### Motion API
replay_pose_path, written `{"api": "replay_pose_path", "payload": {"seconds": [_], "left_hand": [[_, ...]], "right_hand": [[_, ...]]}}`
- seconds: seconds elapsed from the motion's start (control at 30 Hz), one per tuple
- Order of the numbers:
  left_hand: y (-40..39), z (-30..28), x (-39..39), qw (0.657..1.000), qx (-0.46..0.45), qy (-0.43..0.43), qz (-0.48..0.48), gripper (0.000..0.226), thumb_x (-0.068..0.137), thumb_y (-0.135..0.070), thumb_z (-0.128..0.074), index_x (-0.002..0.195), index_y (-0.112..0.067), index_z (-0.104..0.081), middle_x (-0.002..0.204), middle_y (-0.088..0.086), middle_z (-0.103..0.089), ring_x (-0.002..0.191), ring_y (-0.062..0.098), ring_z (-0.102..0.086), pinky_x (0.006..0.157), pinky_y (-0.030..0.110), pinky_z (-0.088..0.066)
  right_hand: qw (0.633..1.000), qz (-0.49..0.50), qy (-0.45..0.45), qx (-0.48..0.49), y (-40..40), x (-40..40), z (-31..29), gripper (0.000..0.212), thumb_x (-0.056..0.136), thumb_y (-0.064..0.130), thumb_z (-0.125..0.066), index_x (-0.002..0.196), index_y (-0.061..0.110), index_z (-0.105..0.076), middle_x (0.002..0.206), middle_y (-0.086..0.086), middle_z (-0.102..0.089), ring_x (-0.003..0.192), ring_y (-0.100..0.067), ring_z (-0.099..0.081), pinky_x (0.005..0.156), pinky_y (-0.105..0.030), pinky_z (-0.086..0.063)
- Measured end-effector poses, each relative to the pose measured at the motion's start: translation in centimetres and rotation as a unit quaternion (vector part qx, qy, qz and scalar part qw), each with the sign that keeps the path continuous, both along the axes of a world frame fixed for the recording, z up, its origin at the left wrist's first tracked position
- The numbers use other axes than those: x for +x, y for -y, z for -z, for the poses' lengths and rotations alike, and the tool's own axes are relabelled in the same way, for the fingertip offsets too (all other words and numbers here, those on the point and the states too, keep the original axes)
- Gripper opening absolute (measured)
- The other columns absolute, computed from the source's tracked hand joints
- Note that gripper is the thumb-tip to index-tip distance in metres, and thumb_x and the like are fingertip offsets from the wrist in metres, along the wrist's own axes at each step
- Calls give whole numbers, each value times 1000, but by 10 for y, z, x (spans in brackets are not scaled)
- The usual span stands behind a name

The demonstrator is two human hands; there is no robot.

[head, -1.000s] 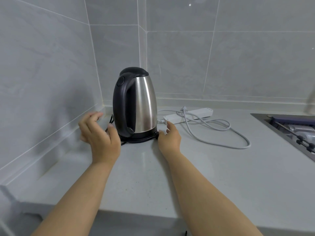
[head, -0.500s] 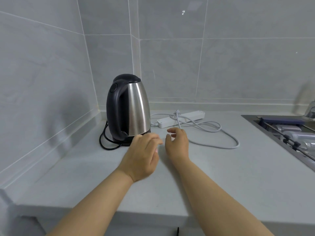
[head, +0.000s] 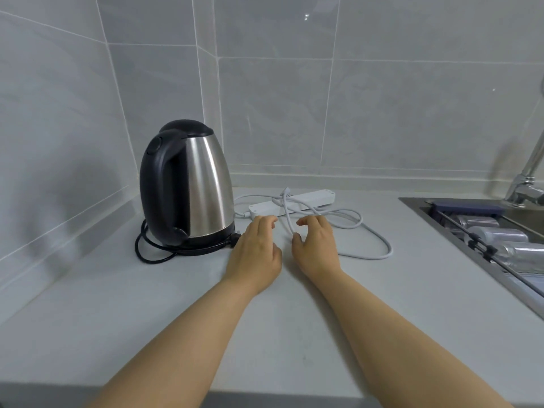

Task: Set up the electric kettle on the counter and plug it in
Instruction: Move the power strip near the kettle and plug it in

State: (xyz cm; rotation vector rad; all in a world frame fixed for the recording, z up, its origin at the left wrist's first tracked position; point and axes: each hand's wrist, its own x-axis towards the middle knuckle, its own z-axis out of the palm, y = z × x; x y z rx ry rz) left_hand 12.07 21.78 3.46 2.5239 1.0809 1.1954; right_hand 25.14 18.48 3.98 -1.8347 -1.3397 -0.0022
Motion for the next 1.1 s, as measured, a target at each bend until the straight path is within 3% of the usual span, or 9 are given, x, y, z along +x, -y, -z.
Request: {"api": "replay_pose_path", "payload": {"seconds": [0.13, 0.37, 0.5, 0.63, 0.7, 0.8, 0.93, 1.1], "left_hand": [[-22, -3, 17, 997, -25, -5, -70, 56, 85, -5, -47, 139, -11, -34, 140, 6, -39, 126, 25, -43, 98, 37, -40], [-52, -6, 43, 998, -26, -7, -61, 49, 88, -4, -44, 136, -12, -36, 138, 7, -40, 117, 29, -48, 84, 40, -43], [-74, -4, 60, 994, -22, -50, -91, 57, 87, -9, -54, 139, -6, -32, 142, 12, -36, 124, 31, -42, 91, 39, -40], [-94, -1, 70, 987, -31, -91, -129, 59, 86, -9, -55, 140, -2, -31, 145, 17, -34, 130, 33, -37, 100, 41, -35], [-101, -1, 73, 983, -50, -96, -151, 55, 88, -6, -48, 139, 0, -31, 145, 18, -34, 132, 33, -34, 106, 41, -32], [-114, 0, 76, 971, -88, -126, -181, 51, 91, -18, -44, 138, 0, -33, 142, 19, -40, 133, 34, -33, 109, 46, -28], [-129, 4, 80, 958, -113, -175, -194, 63, 94, -41, -42, 144, -6, -27, 147, 15, -36, 141, 31, -24, 115, 51, -16], [-127, 2, 81, 960, -81, -178, -203, 58, 93, -51, -45, 136, -12, -39, 138, 14, -43, 128, 33, -36, 103, 49, -30]], "right_hand": [[999, 10, 39, -21, -10, 1, -1, 37, 90, 16, -53, 126, 8, -51, 131, -9, -47, 122, -27, -43, 96, -33, -35], [998, 34, 42, -11, -29, 11, -4, 39, 90, 20, -49, 128, 9, -45, 130, -7, -44, 120, -26, -41, 97, -34, -35], [997, 52, 44, -27, -43, 23, -2, 41, 91, 23, -48, 129, 9, -42, 133, -7, -40, 122, -27, -39, 98, -35, -32], [994, 42, 69, -70, -58, 30, 3, 61, 91, 35, -49, 142, 8, -28, 150, -11, -26, 141, -28, -20, 113, -46, -21], [991, 40, 78, -97, -66, 35, 5, 71, 90, 41, -49, 146, 8, -21, 155, -12, -18, 146, -30, -8, 116, -52, -14], [988, 34, 70, -137, -73, 40, 4, 82, 90, 52, -44, 151, 9, -10, 159, -15, -8, 148, -32, 1, 117, -56, -7], [982, 43, 78, -169, -82, 45, 7, 82, 91, 58, -36, 151, 7, -11, 154, -16, -22, 146, -33, -10, 114, -60, -8], [976, 82, 118, -164, -84, 48, 5, 44, 96, 38, -41, 129, 8, -41, 130, -11, -42, 127, -31, -35, 111, -60, -17]]}}
